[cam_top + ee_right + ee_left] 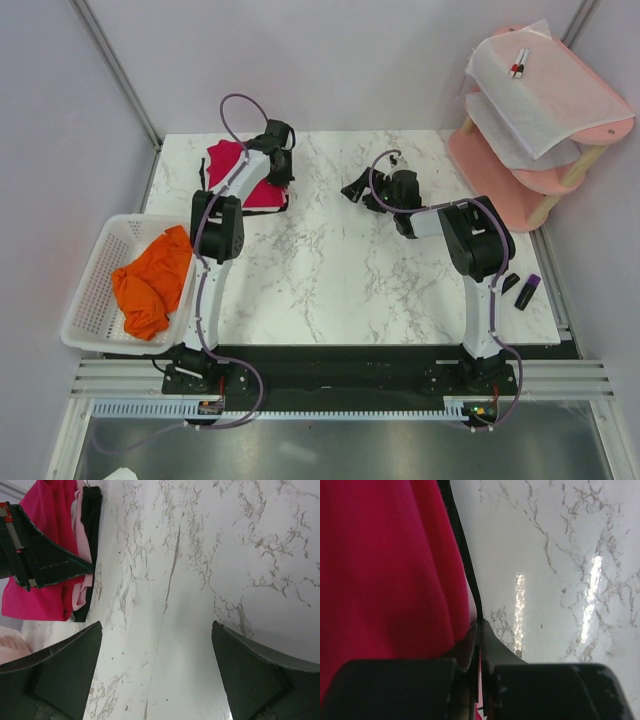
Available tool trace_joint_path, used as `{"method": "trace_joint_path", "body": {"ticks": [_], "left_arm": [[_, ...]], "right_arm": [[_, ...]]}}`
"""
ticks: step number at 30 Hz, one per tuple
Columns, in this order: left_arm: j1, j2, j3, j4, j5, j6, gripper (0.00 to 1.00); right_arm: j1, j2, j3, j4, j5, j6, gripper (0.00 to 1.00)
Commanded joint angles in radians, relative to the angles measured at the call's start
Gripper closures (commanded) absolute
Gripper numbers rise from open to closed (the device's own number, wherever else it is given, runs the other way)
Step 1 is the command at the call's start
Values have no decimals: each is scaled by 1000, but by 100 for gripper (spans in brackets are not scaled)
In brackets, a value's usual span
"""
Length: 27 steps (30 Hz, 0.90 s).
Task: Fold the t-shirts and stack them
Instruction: Put the neatly folded tshirt into the corner of the board with the left arm
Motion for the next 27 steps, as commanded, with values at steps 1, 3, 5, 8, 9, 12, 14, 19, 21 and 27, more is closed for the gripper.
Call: {"method": "trace_joint_path", "body": {"ticks": [1,3,5,8,9,12,14,19,21,27], "left_arm": [[-1,-6,35,-39,-127,52,98],[6,-6,26,-40,-161,43,98],[25,-7,21,-46,-165,30,98],[62,-12,6,-48,-159,7,98],[73,-15,-2,-48,-158,1,98],[114,-18,-7,-46,-155,-11,98],[142,-18,-4,-46,-153,-16,98],[205,-24,-4,-46,-161,-33,98],[223,-32,-14,-45,-159,-52,98],[262,-41,-25,-40,-204,-63,98]], "right_arm": [[0,-27,-17,-16,6,-11,2],[0,-29,-20,-12,-1,-8,2],[0,-30,-20,-12,-2,-8,2],[0,-29,-22,-12,-8,-9,2],[0,-30,-23,-12,-10,-9,2],[0,-26,-23,-6,-19,-3,2],[0,-23,-23,-1,-20,0,2],[0,-12,-22,5,-34,6,2],[-2,-12,-23,5,-34,8,2],[-2,-15,-26,2,-42,5,2]]}}
